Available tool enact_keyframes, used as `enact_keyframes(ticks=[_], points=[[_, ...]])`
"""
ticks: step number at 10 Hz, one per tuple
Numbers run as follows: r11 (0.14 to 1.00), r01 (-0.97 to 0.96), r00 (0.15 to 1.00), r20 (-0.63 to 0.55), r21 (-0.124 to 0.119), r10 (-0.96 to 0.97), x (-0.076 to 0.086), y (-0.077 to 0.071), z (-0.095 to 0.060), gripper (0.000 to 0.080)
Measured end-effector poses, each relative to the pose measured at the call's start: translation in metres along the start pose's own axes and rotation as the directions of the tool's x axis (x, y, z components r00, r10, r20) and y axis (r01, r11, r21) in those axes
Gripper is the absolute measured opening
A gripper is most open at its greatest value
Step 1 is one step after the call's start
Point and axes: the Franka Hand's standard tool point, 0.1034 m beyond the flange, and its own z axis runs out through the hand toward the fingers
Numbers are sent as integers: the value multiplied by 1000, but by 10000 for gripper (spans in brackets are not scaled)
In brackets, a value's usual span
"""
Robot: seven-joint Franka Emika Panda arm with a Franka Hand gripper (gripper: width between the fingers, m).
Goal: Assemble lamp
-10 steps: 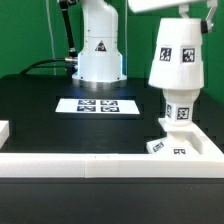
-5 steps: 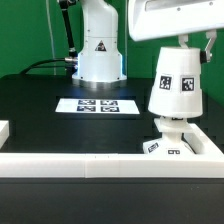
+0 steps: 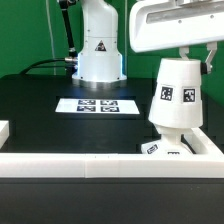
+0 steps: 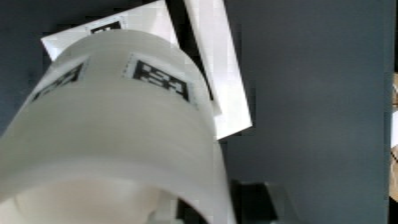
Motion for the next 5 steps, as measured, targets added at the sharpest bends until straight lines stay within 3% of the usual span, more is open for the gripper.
enact_keyframes(ticks=[2, 3, 5], points=[[1000, -1, 1000, -2, 2, 1, 0, -3, -1, 274], [1000, -14, 1000, 2, 0, 14, -1, -4, -3, 274], [999, -41, 999, 11, -20, 41, -4, -10, -9, 592]])
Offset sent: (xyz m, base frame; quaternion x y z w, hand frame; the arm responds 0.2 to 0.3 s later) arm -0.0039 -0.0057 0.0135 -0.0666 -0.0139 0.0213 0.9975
